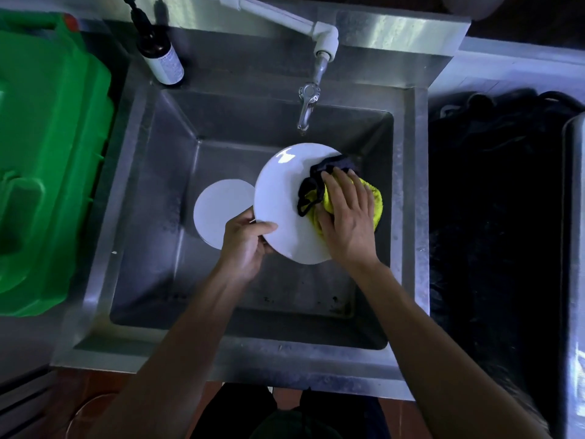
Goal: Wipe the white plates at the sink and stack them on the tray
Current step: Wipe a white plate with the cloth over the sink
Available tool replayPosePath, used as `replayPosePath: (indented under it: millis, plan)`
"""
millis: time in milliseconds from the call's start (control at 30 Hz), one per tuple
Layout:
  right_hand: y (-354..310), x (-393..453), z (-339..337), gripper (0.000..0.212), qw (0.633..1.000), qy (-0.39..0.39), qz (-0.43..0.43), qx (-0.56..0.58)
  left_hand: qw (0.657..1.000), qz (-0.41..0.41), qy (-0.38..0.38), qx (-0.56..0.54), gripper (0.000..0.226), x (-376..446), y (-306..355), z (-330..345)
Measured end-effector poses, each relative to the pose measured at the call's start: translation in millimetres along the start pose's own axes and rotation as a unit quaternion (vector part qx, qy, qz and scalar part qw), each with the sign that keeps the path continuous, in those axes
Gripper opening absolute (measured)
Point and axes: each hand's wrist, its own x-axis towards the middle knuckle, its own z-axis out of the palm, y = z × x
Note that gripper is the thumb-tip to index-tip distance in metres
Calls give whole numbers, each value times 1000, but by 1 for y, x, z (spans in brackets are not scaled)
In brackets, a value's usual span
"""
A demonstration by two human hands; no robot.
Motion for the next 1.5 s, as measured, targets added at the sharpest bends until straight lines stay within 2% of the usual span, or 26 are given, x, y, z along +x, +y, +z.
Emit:
replayPosePath:
  millis: [433, 567, 733, 1000, 1133, 1267, 1500]
  plan:
    - [-53, -52, 26, 51, 994, -37, 86, 57, 998, -20, 53, -40, 26, 2, -17, 17]
    - [-48, -56, 18, 57, 995, -65, 48, 52, 998, -14, 50, -43, 26, 2, -15, 13]
    - [-21, -60, 10, 53, 996, -87, 21, 21, 998, -11, 42, -42, 34, 2, -15, 9]
    - [13, -28, 4, 53, 997, -57, 55, -10, 1000, -12, 11, 16, 28, 3, -8, 3]
    - [28, -2, -2, 52, 997, -47, 41, -50, 999, -32, -9, 41, 38, 1, -11, 1]
    - [29, 20, -5, 52, 998, -41, 34, -36, 995, -48, -39, 73, 45, -1, -15, 0]
    - [-1, 32, -1, 53, 997, -37, -62, -19, 992, -59, -68, 86, 53, -1, -15, 8]
